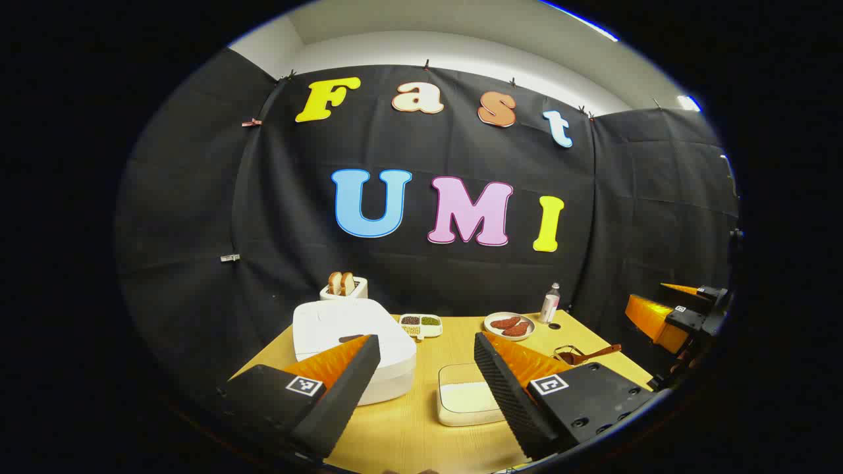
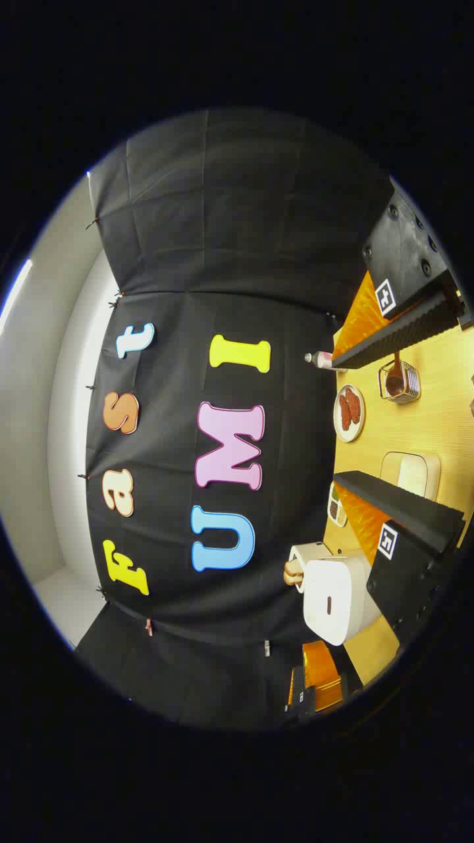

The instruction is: Close the left gripper, press the button to open the rice cooker; take a wooden spoon from the chopstick holder with the right hand, scoop a spoonful of rice and pour it into the rice cooker, then put the wooden spoon back into the chopstick holder.

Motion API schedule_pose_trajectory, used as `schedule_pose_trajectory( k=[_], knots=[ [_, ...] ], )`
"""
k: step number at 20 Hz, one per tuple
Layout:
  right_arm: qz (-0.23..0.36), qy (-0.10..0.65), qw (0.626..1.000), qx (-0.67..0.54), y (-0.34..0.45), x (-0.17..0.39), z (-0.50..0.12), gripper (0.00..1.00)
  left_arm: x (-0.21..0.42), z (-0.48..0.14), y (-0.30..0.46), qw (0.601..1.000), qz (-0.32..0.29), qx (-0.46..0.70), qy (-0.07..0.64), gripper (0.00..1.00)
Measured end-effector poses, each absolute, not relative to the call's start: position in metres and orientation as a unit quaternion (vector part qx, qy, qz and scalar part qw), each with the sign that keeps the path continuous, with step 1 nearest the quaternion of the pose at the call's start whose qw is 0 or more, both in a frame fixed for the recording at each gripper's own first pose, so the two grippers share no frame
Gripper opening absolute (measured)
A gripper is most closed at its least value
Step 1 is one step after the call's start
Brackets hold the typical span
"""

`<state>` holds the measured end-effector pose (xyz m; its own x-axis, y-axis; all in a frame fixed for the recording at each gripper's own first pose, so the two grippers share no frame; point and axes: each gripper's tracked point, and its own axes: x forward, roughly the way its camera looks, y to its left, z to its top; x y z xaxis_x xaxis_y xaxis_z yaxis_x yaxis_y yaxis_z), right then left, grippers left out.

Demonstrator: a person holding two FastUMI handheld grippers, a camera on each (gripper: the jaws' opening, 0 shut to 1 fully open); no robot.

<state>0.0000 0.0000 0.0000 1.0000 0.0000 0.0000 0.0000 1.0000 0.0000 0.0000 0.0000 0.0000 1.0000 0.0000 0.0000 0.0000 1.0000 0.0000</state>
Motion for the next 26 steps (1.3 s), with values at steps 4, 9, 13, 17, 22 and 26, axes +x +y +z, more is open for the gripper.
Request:
schedule_pose_trajectory(
  k=[4, 9, 13, 17, 22, 26],
  knots=[
    [0.004, 0.004, 1.0, 0.001, -0.002, 0.0, -0.002, 0.98, 0.003, 0.001, -0.001, 1.0, 0.003, 0.001, -0.001, 0.99],
    [0.009, 0.007, 1.0, 0.004, -0.005, 0.002, -0.005, 0.98, 0.005, 0.002, 0.001, 1.0, 0.012, 0.003, -0.001, 0.99],
    [0.013, 0.009, 1.0, 0.007, -0.005, 0.003, -0.006, 0.98, 0.007, -0.001, 0.005, 1.0, 0.02, -0.001, 0.004, 0.99],
    [0.019, 0.002, 1.0, 0.0, -0.007, 0.007, -0.002, 0.98, 0.012, 0.003, 0.009, 1.0, 0.025, -0.009, -0.002, 0.99],
    [0.008, -0.004, 1.0, 0.0, -0.022, 0.016, 0.006, 0.98, 0.023, 0.012, 0.027, 0.999, 0.045, -0.017, -0.003, 0.99],
    [0.001, 0.001, 1.0, 0.008, -0.032, 0.025, 0.002, 0.98, 0.037, 0.024, 0.058, 0.996, 0.087, -0.015, -0.009, 0.97]
  ],
)
